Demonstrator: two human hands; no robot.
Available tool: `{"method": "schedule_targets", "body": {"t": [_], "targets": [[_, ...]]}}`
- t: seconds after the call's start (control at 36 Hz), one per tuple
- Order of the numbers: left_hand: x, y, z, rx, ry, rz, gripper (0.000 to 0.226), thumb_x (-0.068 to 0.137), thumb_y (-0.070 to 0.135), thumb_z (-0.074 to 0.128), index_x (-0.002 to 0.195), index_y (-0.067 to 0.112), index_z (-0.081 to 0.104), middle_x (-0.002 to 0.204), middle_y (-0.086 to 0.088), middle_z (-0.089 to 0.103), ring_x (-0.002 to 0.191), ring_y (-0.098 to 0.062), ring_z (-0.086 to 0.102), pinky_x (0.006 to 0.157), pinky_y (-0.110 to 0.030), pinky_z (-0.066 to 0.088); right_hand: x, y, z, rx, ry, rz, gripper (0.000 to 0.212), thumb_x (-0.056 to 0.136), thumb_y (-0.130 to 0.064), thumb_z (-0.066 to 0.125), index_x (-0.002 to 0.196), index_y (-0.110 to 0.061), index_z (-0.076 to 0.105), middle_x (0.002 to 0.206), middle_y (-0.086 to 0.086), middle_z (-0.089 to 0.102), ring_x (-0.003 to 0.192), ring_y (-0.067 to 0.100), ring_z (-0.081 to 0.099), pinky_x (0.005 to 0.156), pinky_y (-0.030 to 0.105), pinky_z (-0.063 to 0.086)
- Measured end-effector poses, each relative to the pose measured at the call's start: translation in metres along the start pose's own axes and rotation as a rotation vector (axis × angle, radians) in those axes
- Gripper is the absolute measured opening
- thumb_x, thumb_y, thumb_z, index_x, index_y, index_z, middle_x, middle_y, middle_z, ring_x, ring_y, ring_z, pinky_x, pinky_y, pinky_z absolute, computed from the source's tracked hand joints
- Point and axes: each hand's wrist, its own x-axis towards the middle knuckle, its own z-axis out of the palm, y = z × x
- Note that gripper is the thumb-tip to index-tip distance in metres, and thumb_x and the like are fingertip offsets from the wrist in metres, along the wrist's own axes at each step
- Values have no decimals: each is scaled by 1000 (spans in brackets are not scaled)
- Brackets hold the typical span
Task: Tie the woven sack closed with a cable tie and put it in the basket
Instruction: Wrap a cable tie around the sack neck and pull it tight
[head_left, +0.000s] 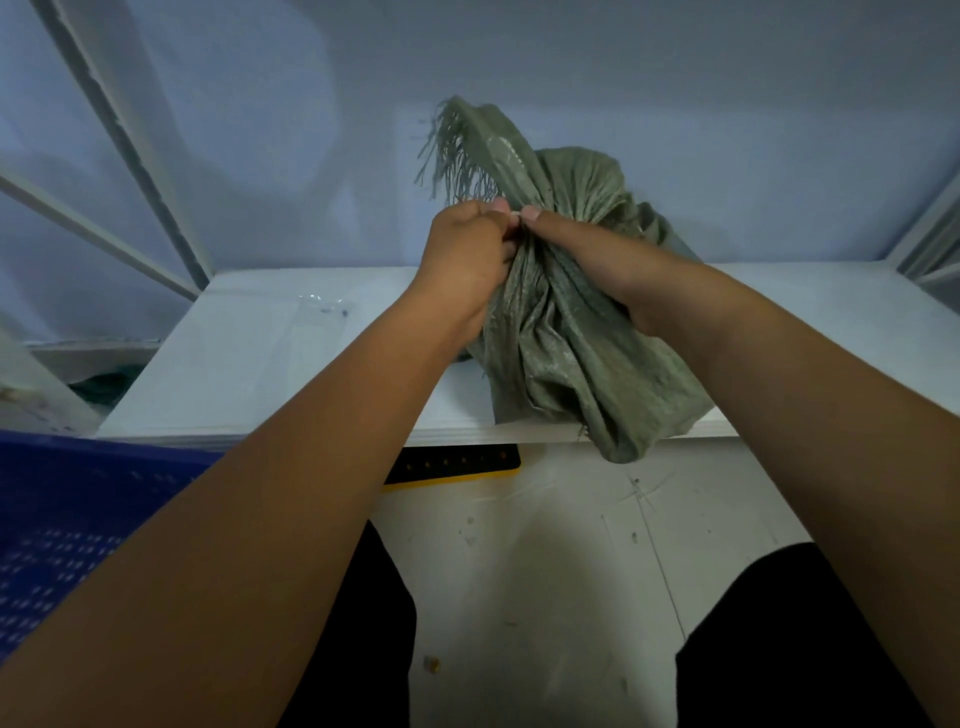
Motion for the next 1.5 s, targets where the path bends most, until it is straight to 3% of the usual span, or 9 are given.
{"method": "schedule_targets", "body": {"t": [0.19,0.36,0.47,0.69,0.83,0.92,1.0,1.19,1.5], "targets": [[2,-2,-1,17,-33,16,22,98,1,46,78,6,55,45,3,57,36,-4,53,65,-26,54,-5,-3,0,104,31,-38,44,104,-44,47,130,-14,67,120,5,75,112,18,71,111,39,46],[6,-7,-3,125,-65,-32,15,97,5,52,86,8,62,82,-11,67,68,-16,65,72,-28,59,0,3,-3,52,208,-12,68,63,-66,75,116,-23,75,110,-2,77,103,20,74,104,46,50],[8,-9,-7,205,-102,-50,17,99,16,55,87,10,66,88,-10,70,77,-18,66,85,-36,57,-3,2,-3,-78,338,-49,50,77,-57,73,108,-17,75,102,-4,76,93,13,72,95,38,56],[8,-5,-11,405,-126,-55,14,100,17,54,95,9,64,72,-4,59,56,-10,53,51,-19,53,-6,5,-2,-313,343,-97,68,71,-69,65,107,-12,74,105,6,75,96,21,71,94,47,56],[12,-6,-12,643,-102,38,20,99,15,53,83,9,64,64,-6,53,55,-16,50,66,-32,53,-4,11,-6,-586,385,-178,60,83,-69,58,82,-11,72,80,7,72,77,24,69,71,40,55],[11,-8,-12,949,-68,265,22,97,16,52,88,5,68,78,-8,64,70,-18,57,66,-28,47,-4,10,-6,-618,413,-170,56,80,-69,61,58,-17,54,58,2,56,58,22,58,56,35,39],[9,-8,-12,1105,-36,409,20,95,12,51,92,3,70,93,-11,68,84,-21,60,71,-28,45,-3,8,-4,-603,425,-152,58,79,-71,62,56,-18,51,58,2,53,58,21,55,56,33,36],[8,-8,-11,1161,-48,495,23,96,13,50,89,1,68,90,-15,68,81,-24,62,73,-37,48,0,8,-5,-510,412,-140,48,74,-63,64,67,-15,62,65,8,57,63,20,56,60,38,39],[5,-7,-10,1118,-53,384,24,96,14,50,93,0,70,95,-16,70,86,-27,65,78,-40,53,-3,5,-4,-488,430,-152,51,82,-48,74,54,-19,42,56,2,40,58,17,41,57,33,28]]}}
